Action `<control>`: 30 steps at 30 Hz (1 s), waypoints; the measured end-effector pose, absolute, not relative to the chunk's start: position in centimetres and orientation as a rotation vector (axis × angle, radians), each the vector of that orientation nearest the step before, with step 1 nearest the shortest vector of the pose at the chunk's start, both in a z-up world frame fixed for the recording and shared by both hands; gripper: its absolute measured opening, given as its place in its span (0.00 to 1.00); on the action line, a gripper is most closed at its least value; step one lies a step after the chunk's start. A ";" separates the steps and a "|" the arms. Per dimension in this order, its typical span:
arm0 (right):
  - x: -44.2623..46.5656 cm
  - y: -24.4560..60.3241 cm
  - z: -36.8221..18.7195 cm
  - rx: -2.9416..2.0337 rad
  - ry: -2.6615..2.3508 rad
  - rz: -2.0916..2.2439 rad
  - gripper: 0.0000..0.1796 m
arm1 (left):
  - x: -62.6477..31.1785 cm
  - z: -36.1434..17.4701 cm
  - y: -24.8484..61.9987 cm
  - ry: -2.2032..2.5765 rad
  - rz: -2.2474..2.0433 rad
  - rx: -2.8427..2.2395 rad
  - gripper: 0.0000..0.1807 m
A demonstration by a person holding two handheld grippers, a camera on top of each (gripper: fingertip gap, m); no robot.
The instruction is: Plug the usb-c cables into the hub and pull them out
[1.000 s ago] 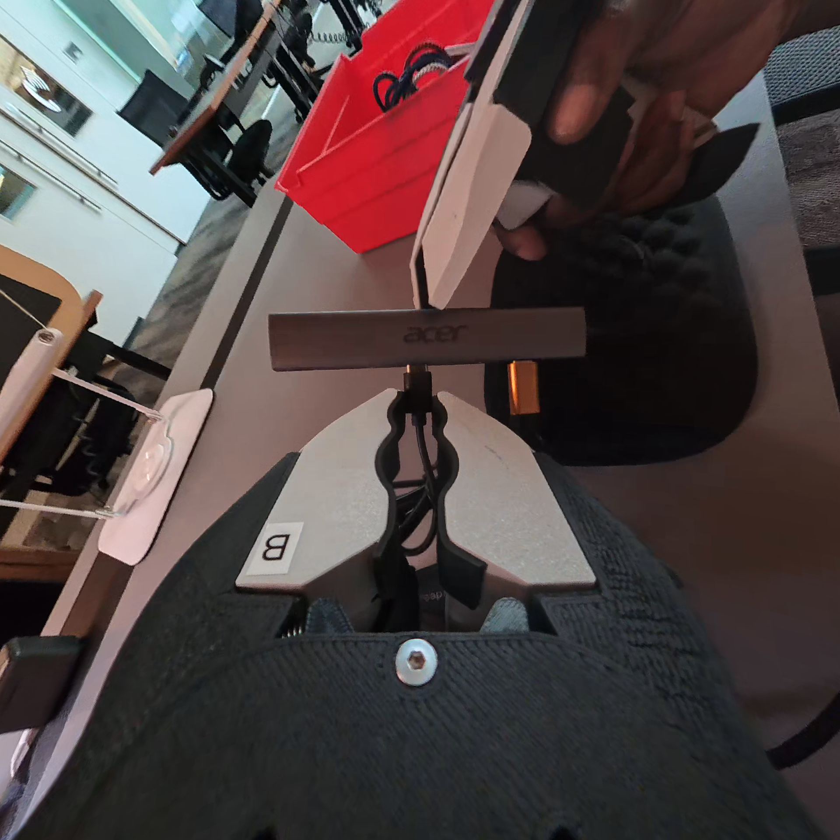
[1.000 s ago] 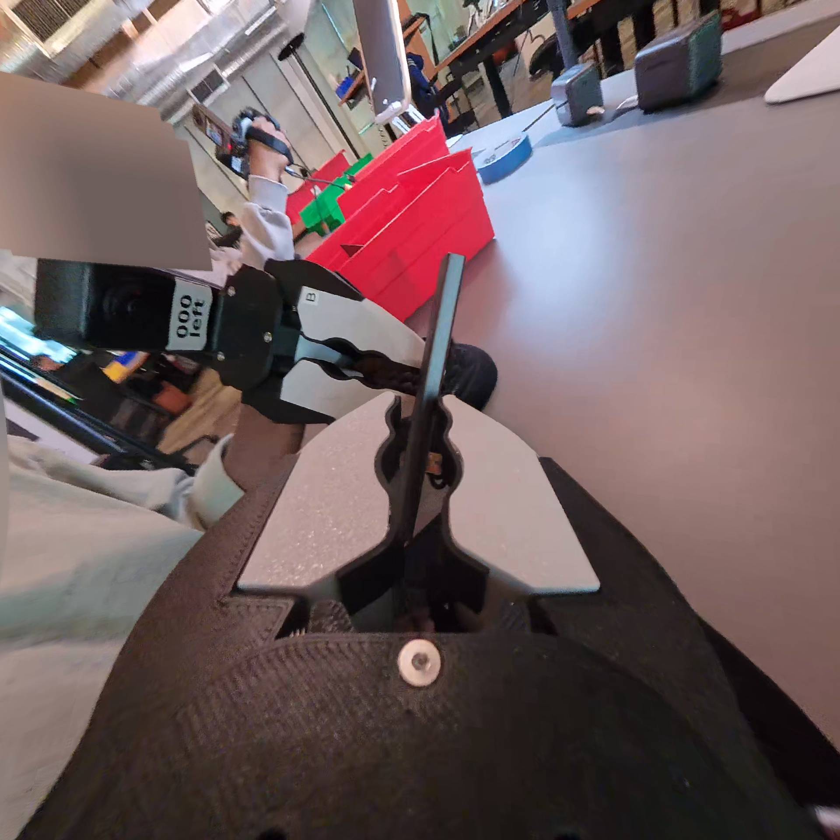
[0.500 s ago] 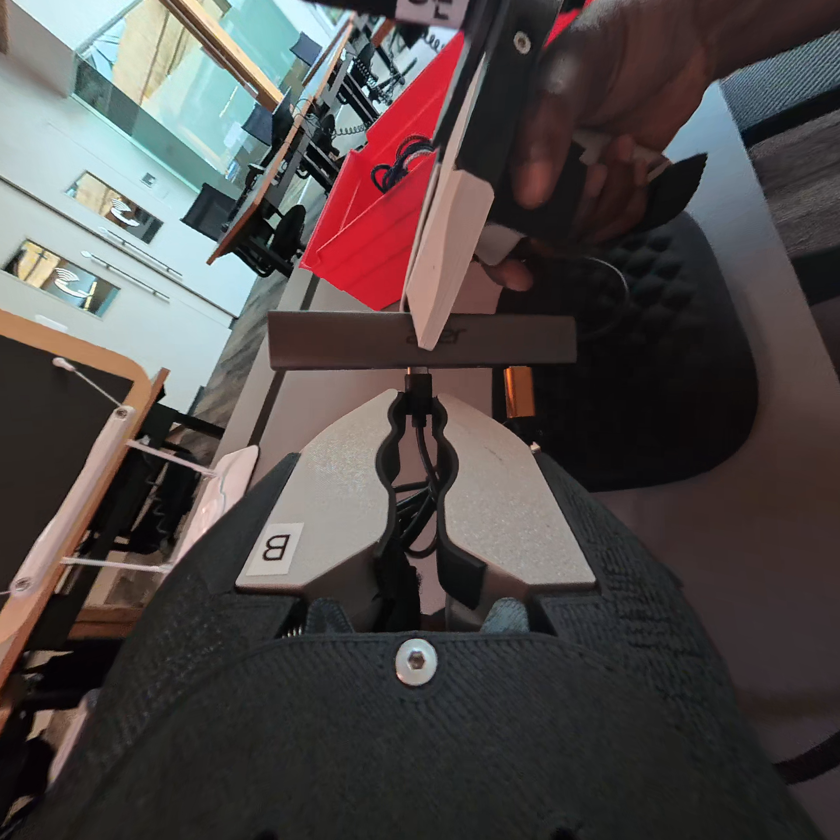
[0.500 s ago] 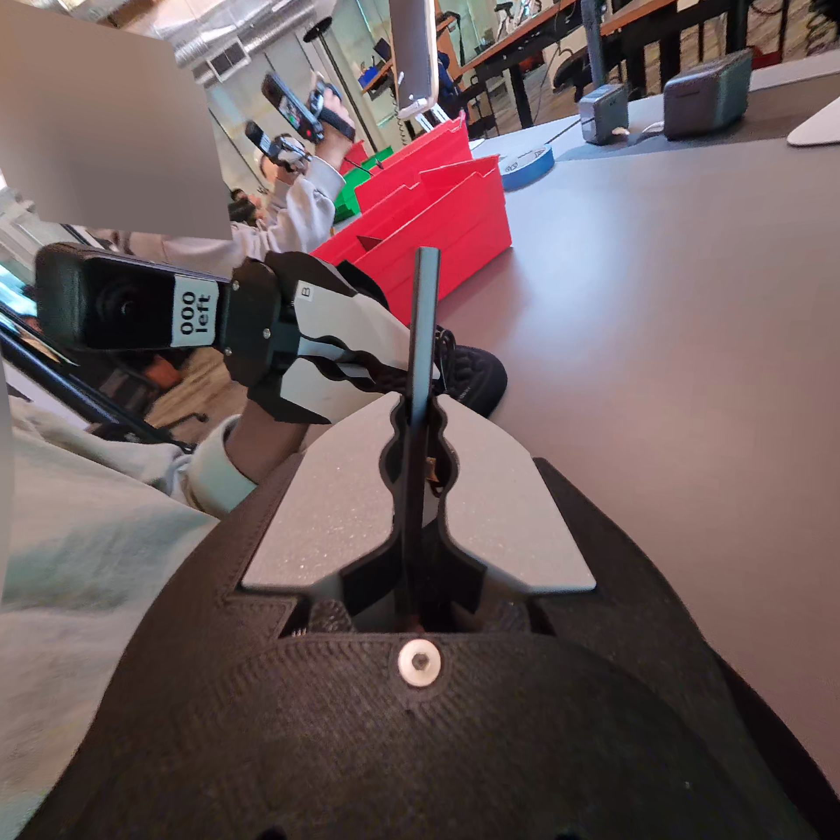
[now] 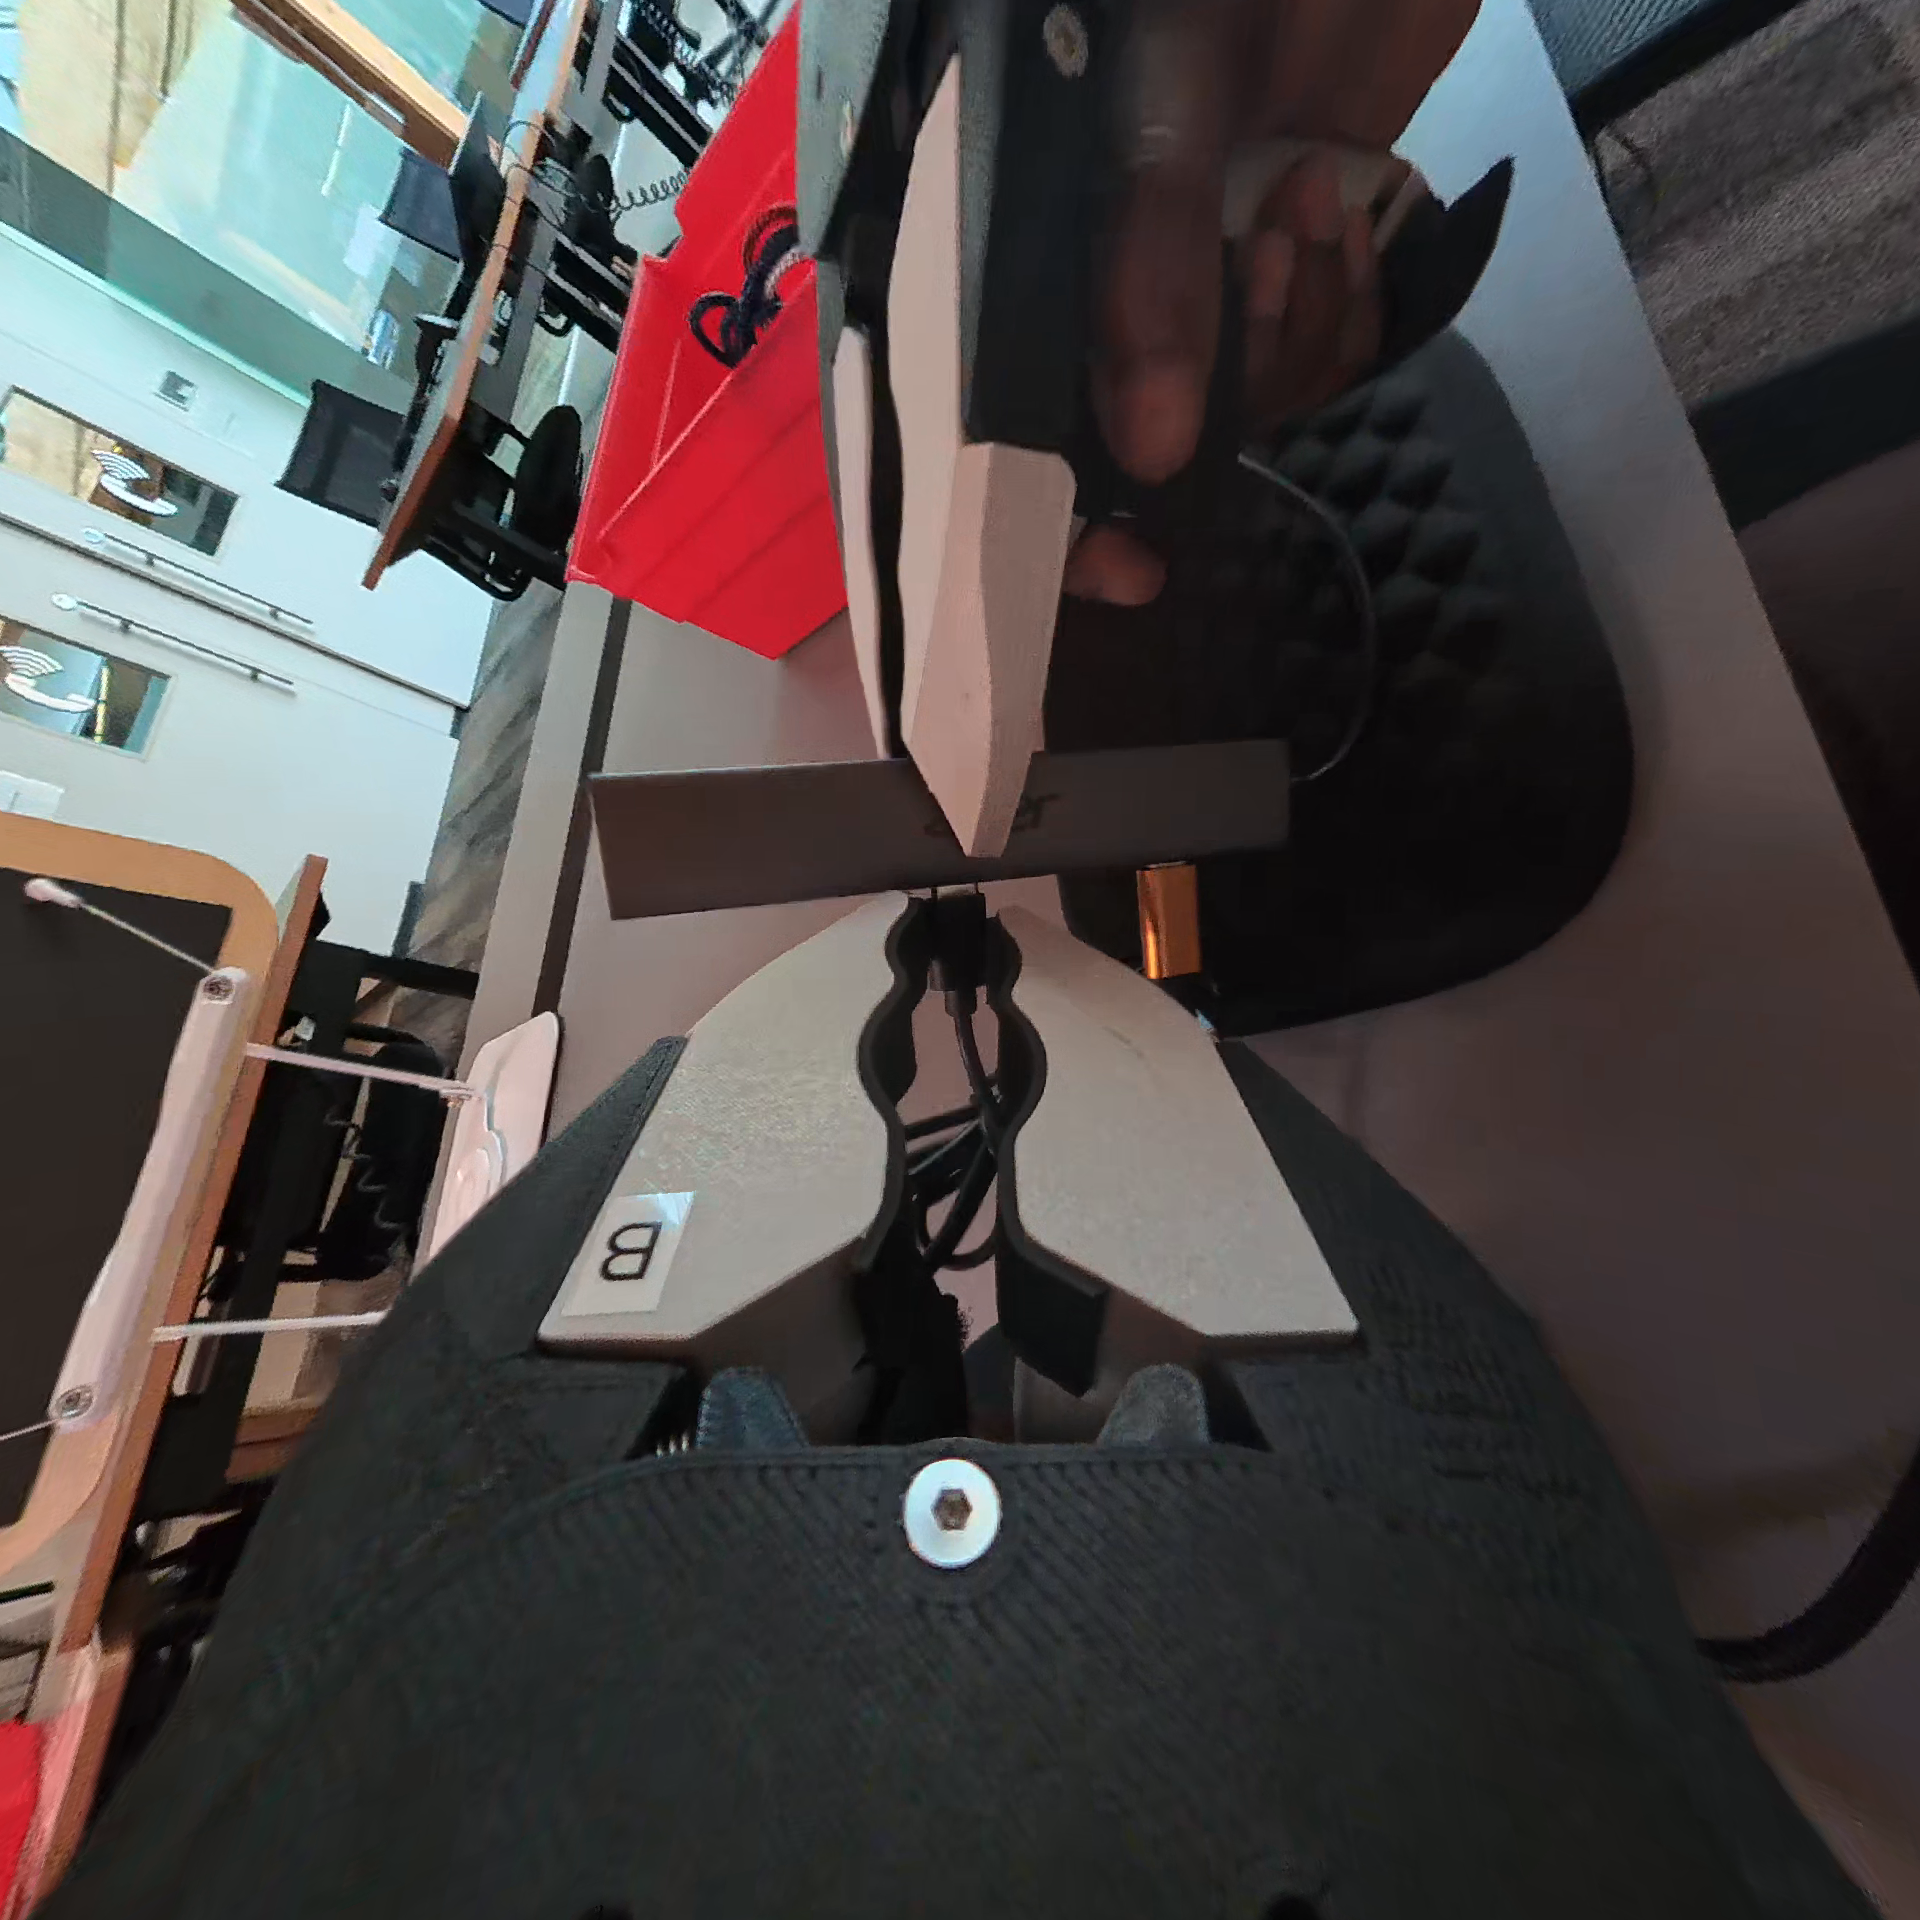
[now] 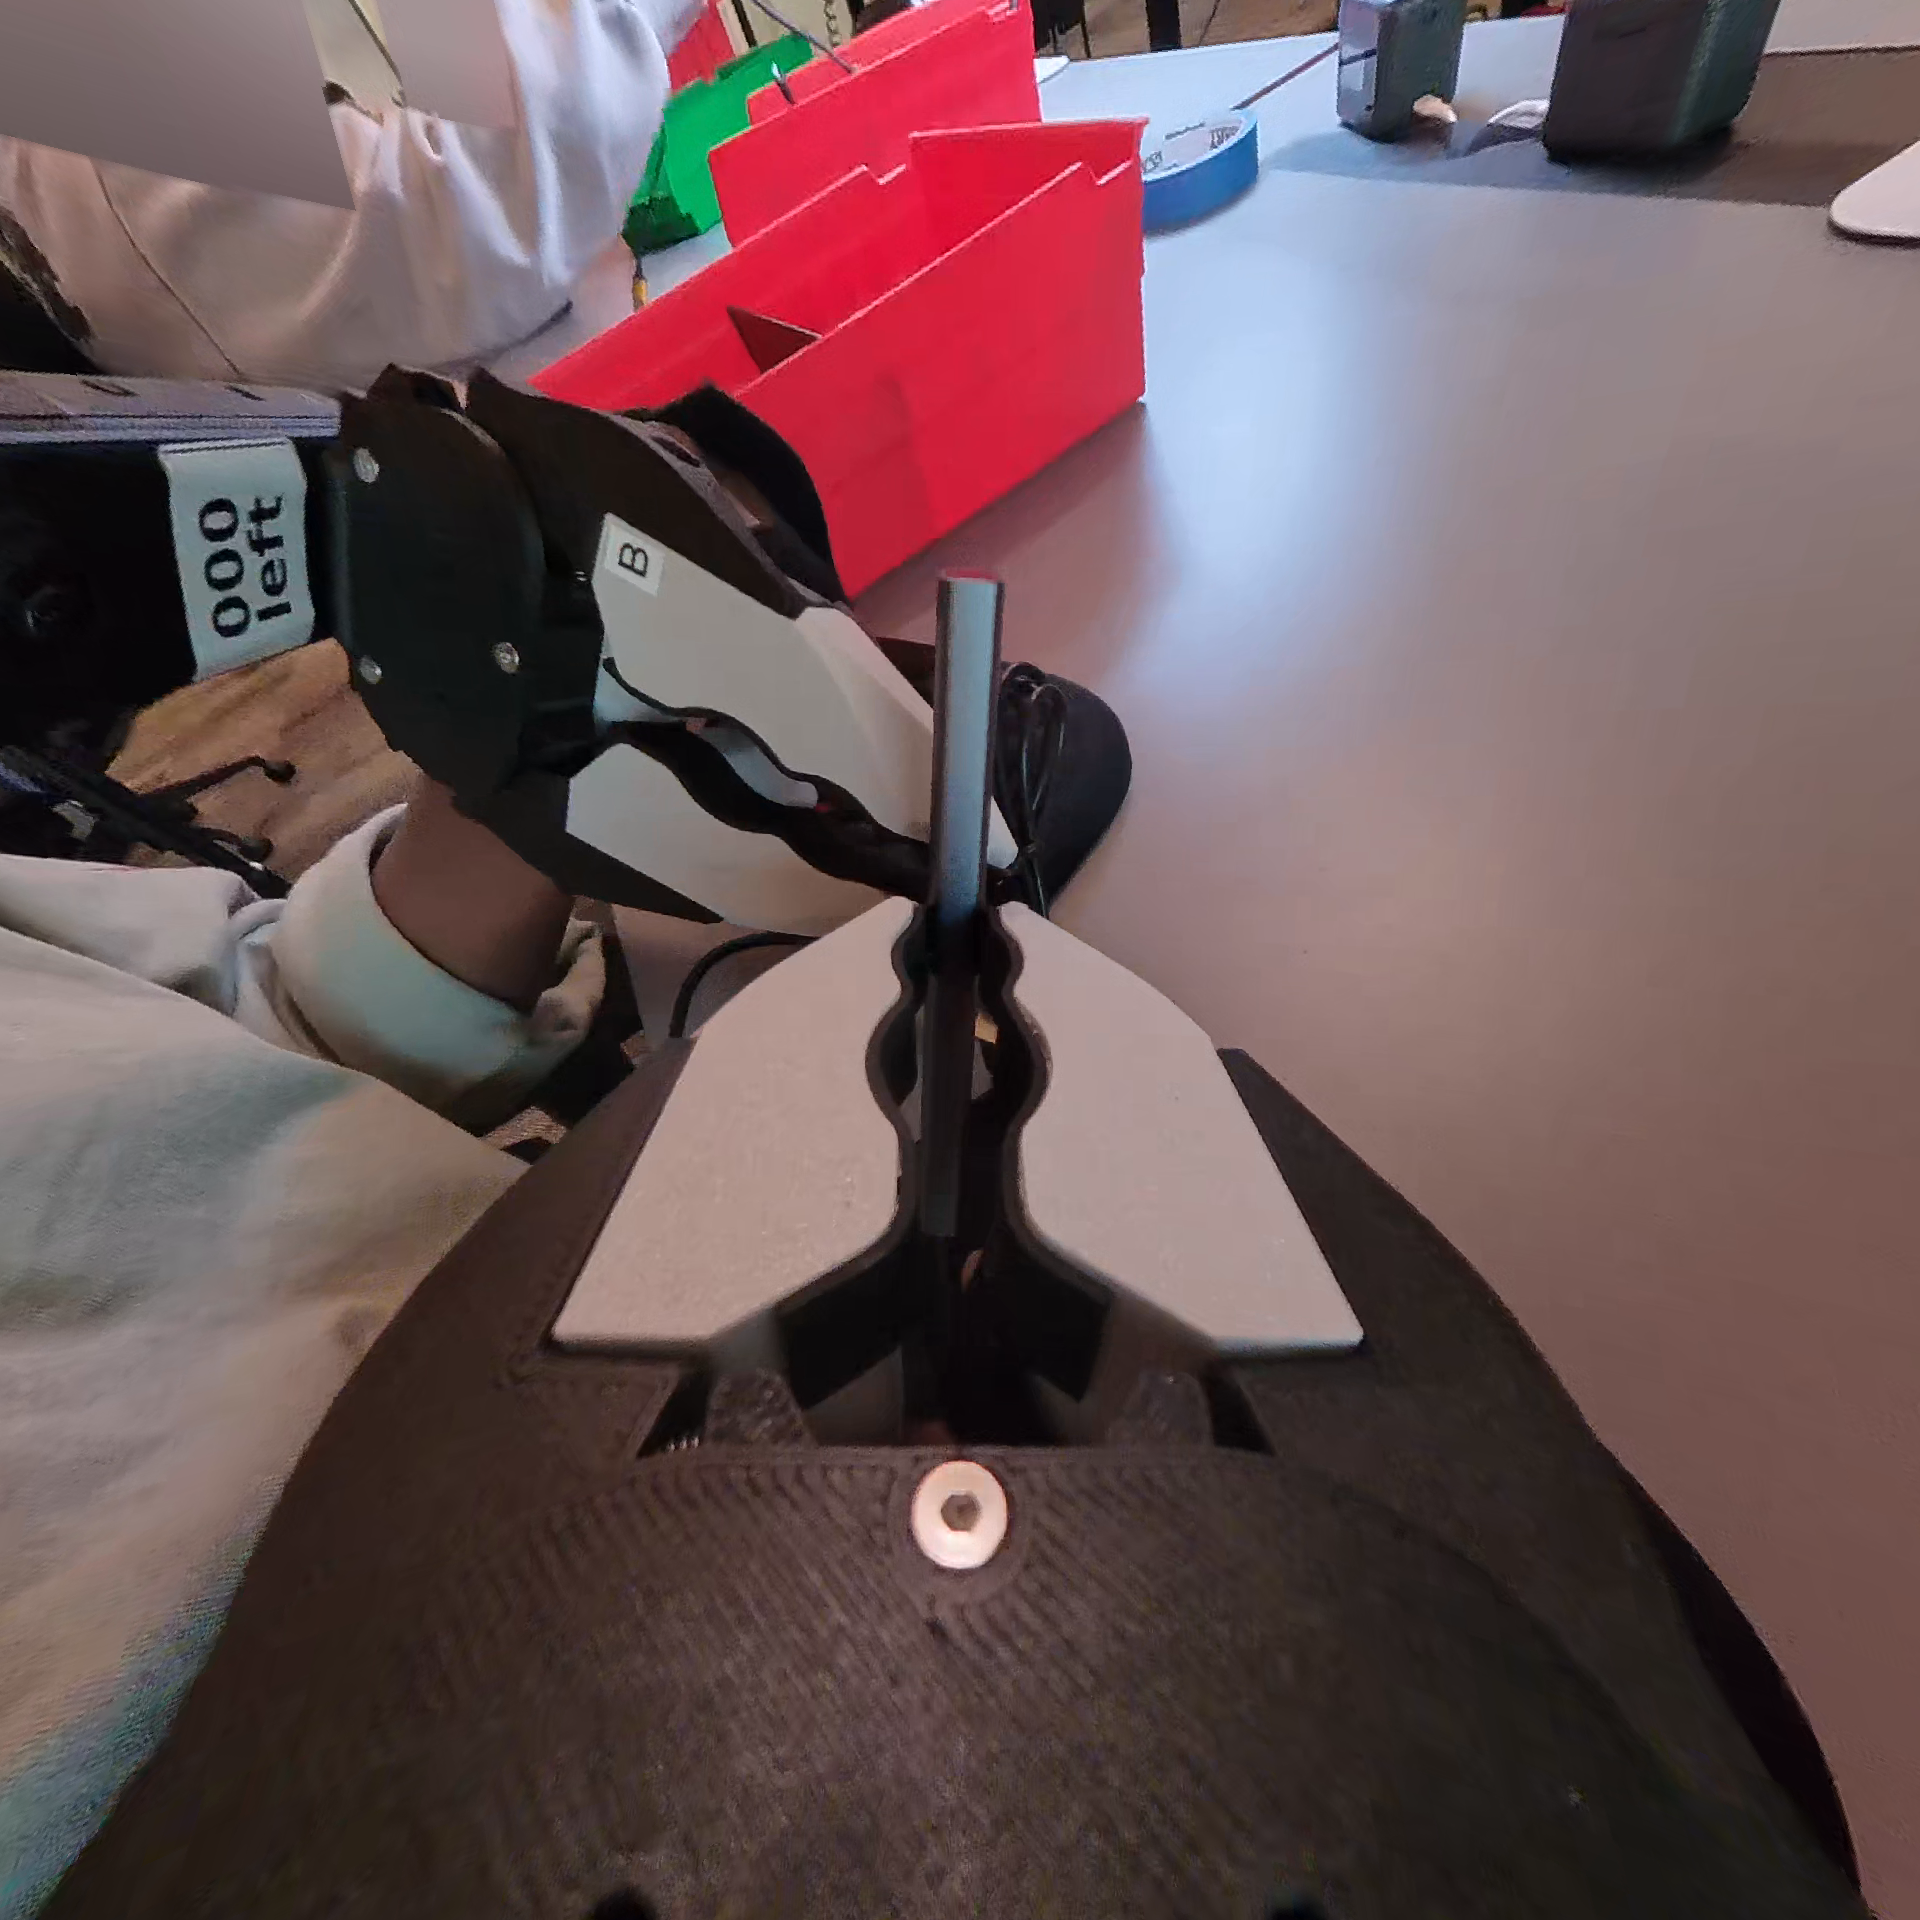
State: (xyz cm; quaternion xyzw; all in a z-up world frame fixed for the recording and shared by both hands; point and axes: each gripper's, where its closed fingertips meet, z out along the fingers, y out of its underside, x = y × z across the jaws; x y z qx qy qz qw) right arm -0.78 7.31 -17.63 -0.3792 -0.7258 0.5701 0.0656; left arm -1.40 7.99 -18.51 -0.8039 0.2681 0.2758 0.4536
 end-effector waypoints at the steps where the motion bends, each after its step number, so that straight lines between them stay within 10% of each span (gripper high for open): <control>1: -0.7 7.3 -17.5 -1.149 -2.178 1.748 0.05 | -1.4 -18.3 8.0 0.657 0.677 -1.973 0.05; 30: -0.1 7.6 -17.2 -1.163 -2.119 1.721 0.05 | -2.0 -19.3 7.7 0.743 0.840 -2.068 0.04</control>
